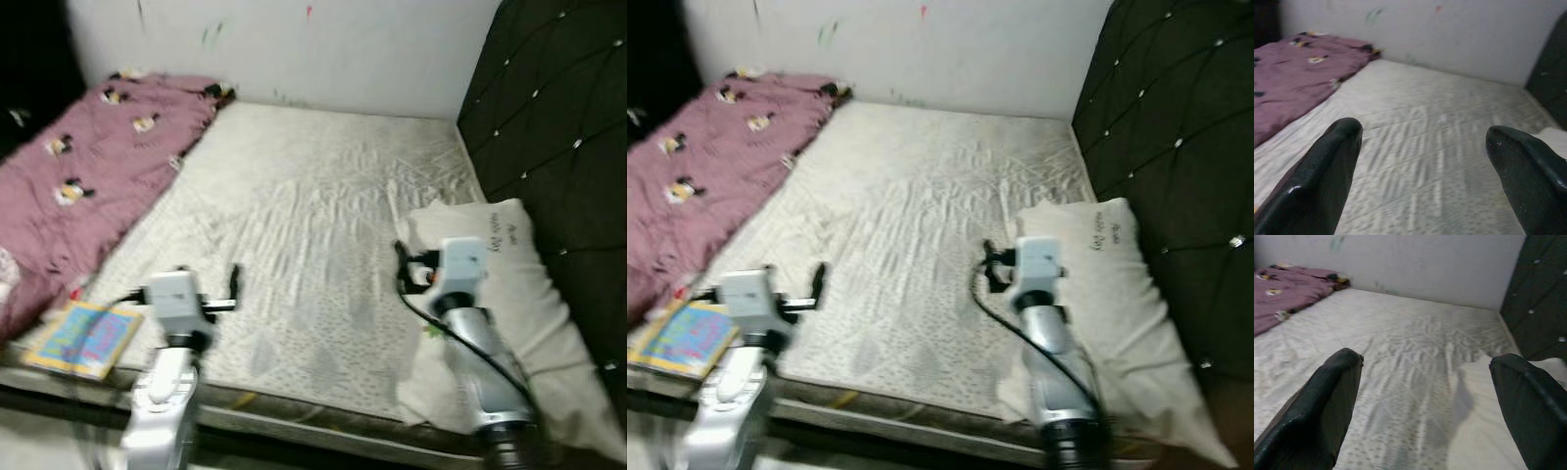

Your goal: Clean up the room

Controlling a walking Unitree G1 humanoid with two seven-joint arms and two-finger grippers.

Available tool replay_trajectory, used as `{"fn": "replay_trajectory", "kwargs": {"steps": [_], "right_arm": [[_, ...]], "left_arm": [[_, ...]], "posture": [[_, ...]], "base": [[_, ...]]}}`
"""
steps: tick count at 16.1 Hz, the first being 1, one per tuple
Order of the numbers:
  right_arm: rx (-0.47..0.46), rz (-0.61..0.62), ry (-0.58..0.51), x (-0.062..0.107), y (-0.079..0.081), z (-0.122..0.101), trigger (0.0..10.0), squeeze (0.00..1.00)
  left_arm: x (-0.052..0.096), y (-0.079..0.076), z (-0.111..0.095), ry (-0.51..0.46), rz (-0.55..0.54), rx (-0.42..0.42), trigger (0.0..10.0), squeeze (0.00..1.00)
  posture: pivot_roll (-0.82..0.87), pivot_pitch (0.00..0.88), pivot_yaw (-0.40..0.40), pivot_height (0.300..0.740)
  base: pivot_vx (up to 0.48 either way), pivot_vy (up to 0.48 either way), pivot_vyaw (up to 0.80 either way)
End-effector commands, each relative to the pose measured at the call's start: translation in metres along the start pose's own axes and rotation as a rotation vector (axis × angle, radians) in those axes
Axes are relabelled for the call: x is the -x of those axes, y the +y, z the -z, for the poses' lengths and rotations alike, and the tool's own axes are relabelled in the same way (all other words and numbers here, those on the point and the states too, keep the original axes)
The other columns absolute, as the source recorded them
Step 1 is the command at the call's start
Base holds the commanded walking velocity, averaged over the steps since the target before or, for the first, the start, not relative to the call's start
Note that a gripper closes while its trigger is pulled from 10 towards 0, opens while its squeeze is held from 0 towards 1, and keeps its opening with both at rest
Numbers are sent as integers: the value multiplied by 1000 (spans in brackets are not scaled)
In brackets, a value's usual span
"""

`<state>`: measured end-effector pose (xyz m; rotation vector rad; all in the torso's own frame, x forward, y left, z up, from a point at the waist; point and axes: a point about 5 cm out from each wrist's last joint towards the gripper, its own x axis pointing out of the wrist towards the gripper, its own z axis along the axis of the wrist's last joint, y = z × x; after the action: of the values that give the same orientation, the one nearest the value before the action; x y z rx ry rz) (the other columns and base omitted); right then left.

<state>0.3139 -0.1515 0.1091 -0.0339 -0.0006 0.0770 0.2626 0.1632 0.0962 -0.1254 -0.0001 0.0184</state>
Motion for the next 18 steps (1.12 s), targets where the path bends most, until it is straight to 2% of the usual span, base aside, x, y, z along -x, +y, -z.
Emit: {"fn": "replay_trajectory", "kwargs": {"steps": [1, 6, 8, 13, 18], "right_arm": [[19, -9, -4, 5, -3, 0, 10000, 0], [42, 14, 29, 28, -13, 11, 10000, 0], [49, 7, 51, 36, -14, 17, 10000, 0], [34, -5, 47, 31, -7, 13, 10000, 0], [39, -6, 51, 30, -7, 13, 10000, 0]], "left_arm": [[3, 5, 1, 10, -16, -7, 10000, 0], [17, 16, 6, 32, -40, -31, 10000, 0], [21, 22, 6, 32, -51, -38, 10000, 0], [18, 18, 6, 37, -41, -36, 10000, 0], [18, 21, 7, 40, -88, -64, 10000, 0]], "posture": [[34, 0, -7, 740], [31, 0, -5, 740], [33, 0, -7, 740], [34, 8, -6, 740], [38, 7, -5, 740]], "base": [[0, 0, 0], [0, 0, 0], [302, 0, 0], [336, 0, -528], [50, 0, 0]]}}
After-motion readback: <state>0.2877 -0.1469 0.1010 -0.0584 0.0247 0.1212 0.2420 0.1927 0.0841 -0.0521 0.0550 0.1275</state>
